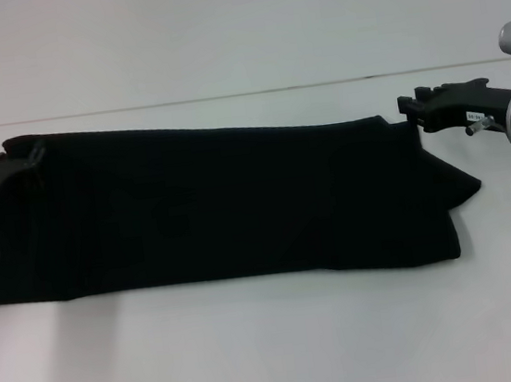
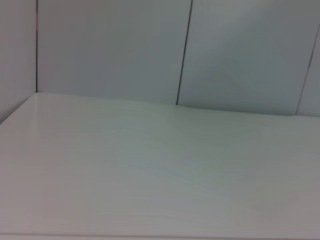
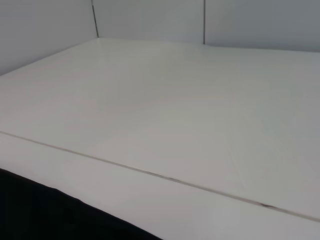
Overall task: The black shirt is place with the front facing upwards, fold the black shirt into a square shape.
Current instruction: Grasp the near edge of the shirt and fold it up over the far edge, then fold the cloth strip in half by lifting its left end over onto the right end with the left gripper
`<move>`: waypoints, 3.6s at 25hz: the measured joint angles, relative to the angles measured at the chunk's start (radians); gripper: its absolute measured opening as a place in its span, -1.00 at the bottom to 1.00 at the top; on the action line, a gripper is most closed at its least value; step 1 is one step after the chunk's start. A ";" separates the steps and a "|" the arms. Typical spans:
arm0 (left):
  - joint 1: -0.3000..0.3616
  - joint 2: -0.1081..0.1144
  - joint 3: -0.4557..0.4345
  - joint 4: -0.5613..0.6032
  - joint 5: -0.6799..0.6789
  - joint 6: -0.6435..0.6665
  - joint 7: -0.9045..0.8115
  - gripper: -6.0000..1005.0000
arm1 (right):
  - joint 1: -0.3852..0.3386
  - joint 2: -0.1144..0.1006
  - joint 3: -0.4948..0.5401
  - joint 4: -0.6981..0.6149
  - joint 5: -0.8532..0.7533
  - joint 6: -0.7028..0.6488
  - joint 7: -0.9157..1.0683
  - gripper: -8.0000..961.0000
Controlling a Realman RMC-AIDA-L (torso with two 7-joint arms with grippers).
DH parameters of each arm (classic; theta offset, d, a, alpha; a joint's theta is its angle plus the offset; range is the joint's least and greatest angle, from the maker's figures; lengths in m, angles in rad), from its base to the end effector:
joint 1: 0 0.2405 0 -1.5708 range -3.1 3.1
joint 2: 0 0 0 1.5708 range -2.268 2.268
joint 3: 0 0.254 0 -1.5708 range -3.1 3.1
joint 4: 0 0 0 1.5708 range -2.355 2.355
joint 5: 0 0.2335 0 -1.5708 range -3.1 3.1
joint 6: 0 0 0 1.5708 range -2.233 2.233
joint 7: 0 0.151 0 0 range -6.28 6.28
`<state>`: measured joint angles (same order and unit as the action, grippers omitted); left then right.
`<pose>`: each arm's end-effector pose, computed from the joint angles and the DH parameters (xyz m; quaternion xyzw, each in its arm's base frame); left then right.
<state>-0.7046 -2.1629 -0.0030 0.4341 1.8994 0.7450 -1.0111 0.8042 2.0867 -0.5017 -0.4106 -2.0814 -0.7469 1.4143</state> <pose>-0.3534 0.4272 0.0121 -0.7164 -0.3897 -0.2142 0.5376 0.2803 0.4676 -0.0181 -0.8493 0.3251 0.1412 0.3912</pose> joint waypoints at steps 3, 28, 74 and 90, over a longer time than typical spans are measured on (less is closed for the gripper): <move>0.004 0.000 0.001 0.000 -0.007 0.000 -0.003 -0.27 | -0.008 -0.001 0.002 -0.002 0.001 0.001 0.005 -0.58; 0.134 0.000 0.288 0.036 -0.285 0.232 0.113 0.62 | -0.091 0.001 0.000 -0.006 0.166 -0.080 -0.084 0.94; 0.320 0.123 0.551 0.784 0.381 0.695 -1.499 0.63 | -0.222 -0.001 -0.019 -0.015 0.542 -0.370 -0.365 0.93; 0.292 0.187 0.504 0.600 0.580 0.744 -1.685 0.63 | -0.213 0.001 -0.028 0.012 0.545 -0.358 -0.400 0.93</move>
<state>-0.4124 -1.9763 0.5007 1.0342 2.4790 1.4887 -2.6962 0.5912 2.0877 -0.5299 -0.3990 -1.5361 -1.1048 1.0141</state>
